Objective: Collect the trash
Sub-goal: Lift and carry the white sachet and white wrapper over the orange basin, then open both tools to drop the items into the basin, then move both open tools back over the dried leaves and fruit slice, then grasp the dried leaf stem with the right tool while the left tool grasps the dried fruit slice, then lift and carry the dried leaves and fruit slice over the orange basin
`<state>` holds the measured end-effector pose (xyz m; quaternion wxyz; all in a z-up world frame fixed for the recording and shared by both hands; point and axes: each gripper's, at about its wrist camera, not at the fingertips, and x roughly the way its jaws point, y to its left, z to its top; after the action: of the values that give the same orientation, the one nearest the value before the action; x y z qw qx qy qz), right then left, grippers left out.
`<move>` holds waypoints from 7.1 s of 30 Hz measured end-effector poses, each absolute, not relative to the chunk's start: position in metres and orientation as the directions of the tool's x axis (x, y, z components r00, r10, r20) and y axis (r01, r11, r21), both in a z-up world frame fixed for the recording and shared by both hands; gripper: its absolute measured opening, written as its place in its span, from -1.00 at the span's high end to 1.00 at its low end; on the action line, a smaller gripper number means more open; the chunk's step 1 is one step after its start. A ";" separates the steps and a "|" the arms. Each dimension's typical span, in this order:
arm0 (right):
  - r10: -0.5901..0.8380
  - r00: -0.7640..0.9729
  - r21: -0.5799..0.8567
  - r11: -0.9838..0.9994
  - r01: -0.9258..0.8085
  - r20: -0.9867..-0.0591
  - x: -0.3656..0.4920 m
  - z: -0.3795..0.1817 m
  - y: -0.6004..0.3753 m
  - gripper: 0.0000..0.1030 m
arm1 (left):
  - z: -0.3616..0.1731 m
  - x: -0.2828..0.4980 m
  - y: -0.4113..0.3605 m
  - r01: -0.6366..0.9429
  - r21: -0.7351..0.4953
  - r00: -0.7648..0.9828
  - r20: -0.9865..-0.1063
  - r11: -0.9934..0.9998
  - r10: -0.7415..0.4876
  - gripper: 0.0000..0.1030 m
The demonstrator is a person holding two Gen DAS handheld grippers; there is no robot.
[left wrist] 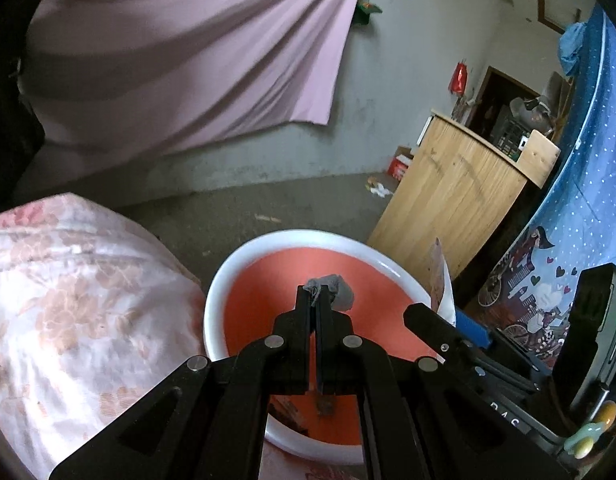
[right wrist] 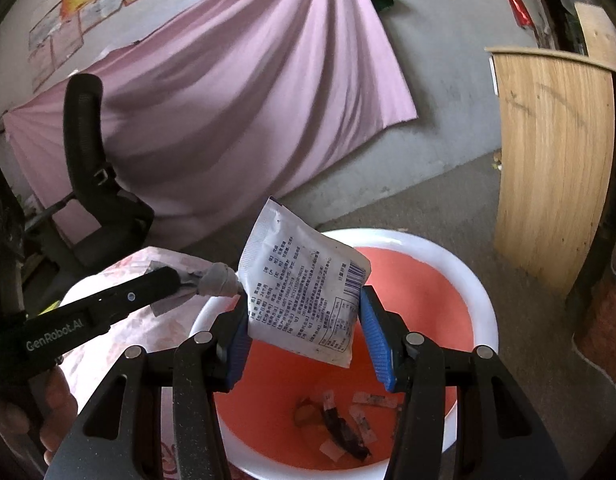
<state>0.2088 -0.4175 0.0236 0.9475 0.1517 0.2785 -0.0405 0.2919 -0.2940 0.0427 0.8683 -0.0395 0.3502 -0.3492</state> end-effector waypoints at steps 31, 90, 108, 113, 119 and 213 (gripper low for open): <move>0.063 0.791 0.339 0.922 0.188 -0.608 0.217 0.005 -0.431 -0.15 | 0.028 0.313 -0.288 0.483 -0.373 0.444 -0.675 0.792 -0.589 0.44; 0.057 0.997 0.216 0.975 -0.046 -0.048 0.179 0.099 -0.266 -1.00 | 0.097 0.182 -0.033 0.111 -0.130 0.972 -0.194 0.985 -0.135 -0.97; 0.234 0.966 0.021 0.972 -0.233 -0.112 0.207 0.086 -0.174 -1.00 | 0.070 0.169 0.034 -0.010 -0.067 0.989 -0.149 0.998 0.000 -0.97; 0.271 0.947 -0.012 0.961 -0.277 -0.173 0.222 0.078 -0.163 -1.00 | 0.057 0.185 0.042 0.001 -0.079 0.978 -0.209 0.997 -0.018 -0.97; 0.292 0.909 0.034 0.955 -0.296 -0.297 0.246 0.064 -0.161 -1.00 | 0.045 0.209 0.043 0.022 -0.113 0.944 -0.324 0.993 -0.058 -0.96; 0.197 0.975 0.210 0.962 -0.172 -0.100 0.201 0.100 -0.321 0.86 | 0.107 0.208 -0.156 0.408 -0.038 0.885 -0.230 0.912 -0.406 0.56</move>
<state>0.2005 -0.3212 0.0996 0.9887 0.1006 0.0600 0.0933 0.2081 -0.1563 0.1067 0.9707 0.0055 0.1173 -0.2096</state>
